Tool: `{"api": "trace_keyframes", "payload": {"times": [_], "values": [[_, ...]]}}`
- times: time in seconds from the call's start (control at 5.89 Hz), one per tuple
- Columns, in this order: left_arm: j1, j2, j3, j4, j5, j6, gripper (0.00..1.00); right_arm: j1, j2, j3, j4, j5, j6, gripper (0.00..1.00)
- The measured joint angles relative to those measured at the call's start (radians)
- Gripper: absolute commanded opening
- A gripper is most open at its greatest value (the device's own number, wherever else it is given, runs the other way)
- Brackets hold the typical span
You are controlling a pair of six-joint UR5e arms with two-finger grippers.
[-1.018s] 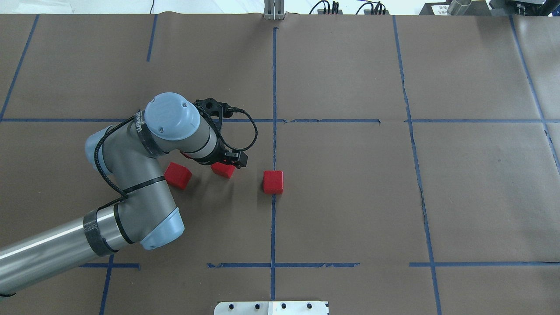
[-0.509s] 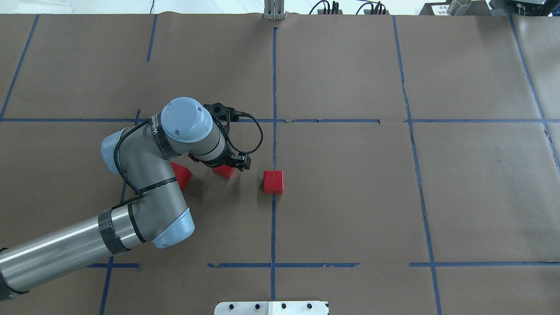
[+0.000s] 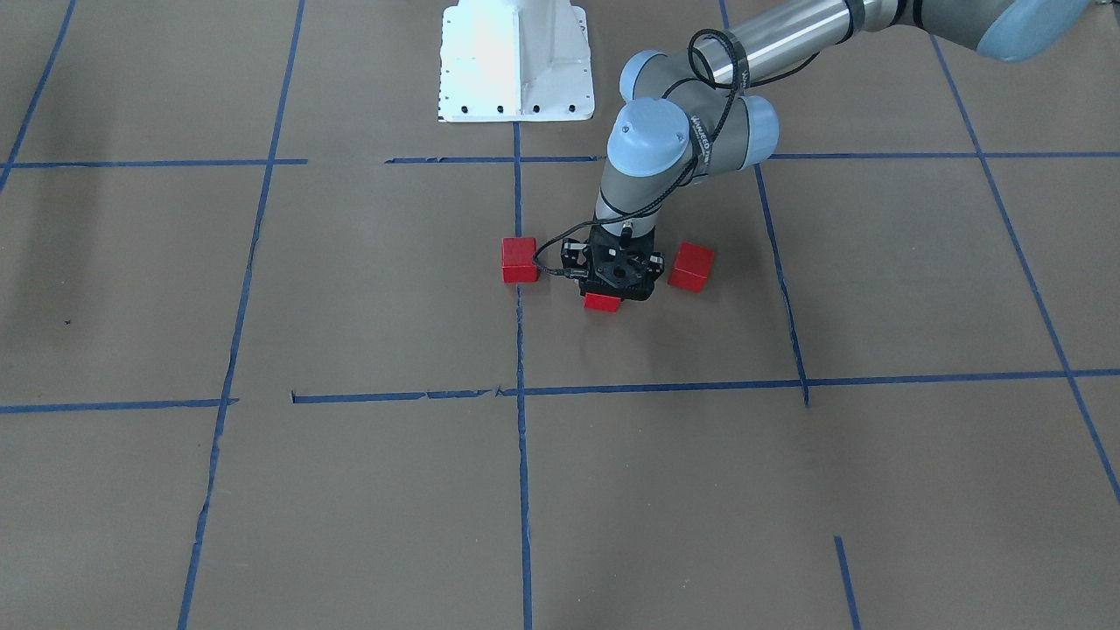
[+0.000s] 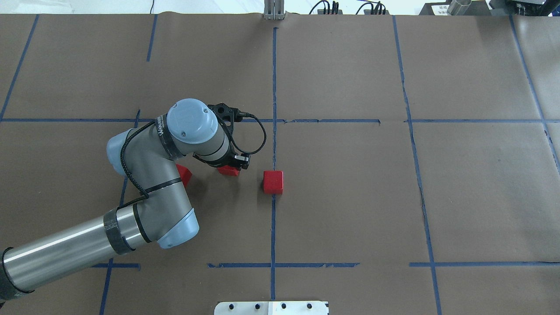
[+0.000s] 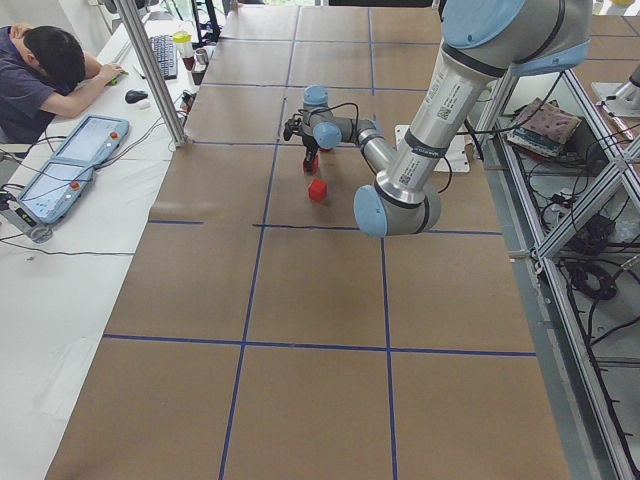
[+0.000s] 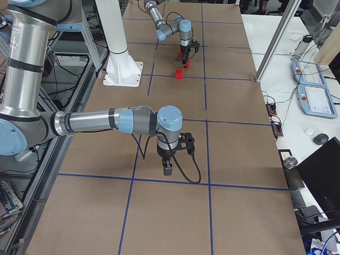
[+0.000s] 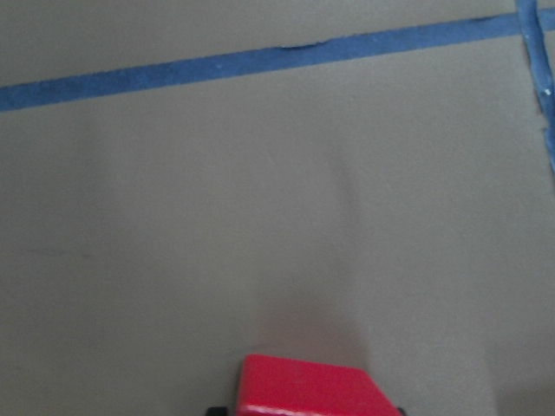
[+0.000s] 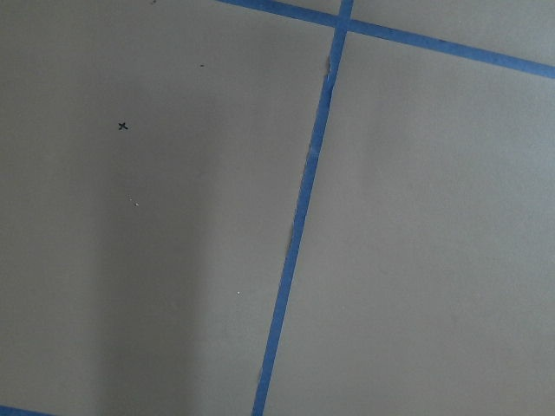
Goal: Form red blocks into L shape at center
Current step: 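Carry the cube with the left gripper beside the placed cube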
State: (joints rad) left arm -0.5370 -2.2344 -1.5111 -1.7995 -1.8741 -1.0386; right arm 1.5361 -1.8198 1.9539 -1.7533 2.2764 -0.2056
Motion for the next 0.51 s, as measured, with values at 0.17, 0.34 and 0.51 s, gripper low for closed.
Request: {"api": "trace_keyframes", "payload": {"times": [0.17,0.34,0.51], "values": [[-0.003,-0.028,0.004,0.036,0.002,-0.011,0.24,0.0,0.0,0.001,0.0,0.0,0.0,1.0],[-0.005,-0.077,0.022,0.099,0.002,-0.037,0.24,0.0,0.0,0.002,0.0,0.0,0.0,1.0],[-0.006,-0.156,0.089,0.138,0.003,-0.084,0.24,0.0,0.001,0.002,0.0,0.0,-0.001,1.0]]}}
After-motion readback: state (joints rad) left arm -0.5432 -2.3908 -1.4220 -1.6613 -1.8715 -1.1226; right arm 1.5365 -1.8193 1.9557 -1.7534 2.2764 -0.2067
